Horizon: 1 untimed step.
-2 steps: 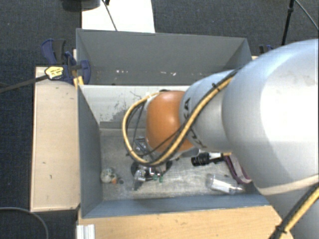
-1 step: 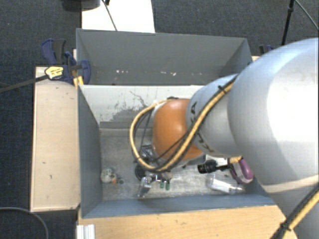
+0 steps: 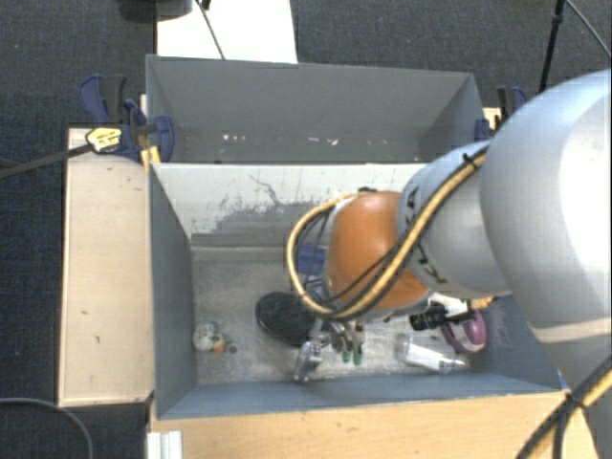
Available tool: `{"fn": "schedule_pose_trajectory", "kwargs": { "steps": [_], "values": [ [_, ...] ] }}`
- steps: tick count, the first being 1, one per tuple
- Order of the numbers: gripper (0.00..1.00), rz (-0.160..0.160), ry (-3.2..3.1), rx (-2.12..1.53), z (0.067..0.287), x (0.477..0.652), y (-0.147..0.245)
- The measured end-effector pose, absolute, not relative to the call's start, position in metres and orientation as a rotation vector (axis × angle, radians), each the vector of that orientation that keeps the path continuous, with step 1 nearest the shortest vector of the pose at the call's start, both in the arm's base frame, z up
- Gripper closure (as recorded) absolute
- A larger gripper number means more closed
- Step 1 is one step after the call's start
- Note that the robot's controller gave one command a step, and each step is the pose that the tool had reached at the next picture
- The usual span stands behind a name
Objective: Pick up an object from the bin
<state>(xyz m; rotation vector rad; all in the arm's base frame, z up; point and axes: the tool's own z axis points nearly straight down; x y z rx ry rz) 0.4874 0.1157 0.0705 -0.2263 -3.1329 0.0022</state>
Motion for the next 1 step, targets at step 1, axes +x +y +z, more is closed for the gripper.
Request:
{"fn": "schedule_pose_trajectory", "kwargs": {
  "steps": [1],
  "values": [
    [1.0, -0.001, -3.129, -0.227, 0.0707, 0.4862, 0.1189]
  ]
}}
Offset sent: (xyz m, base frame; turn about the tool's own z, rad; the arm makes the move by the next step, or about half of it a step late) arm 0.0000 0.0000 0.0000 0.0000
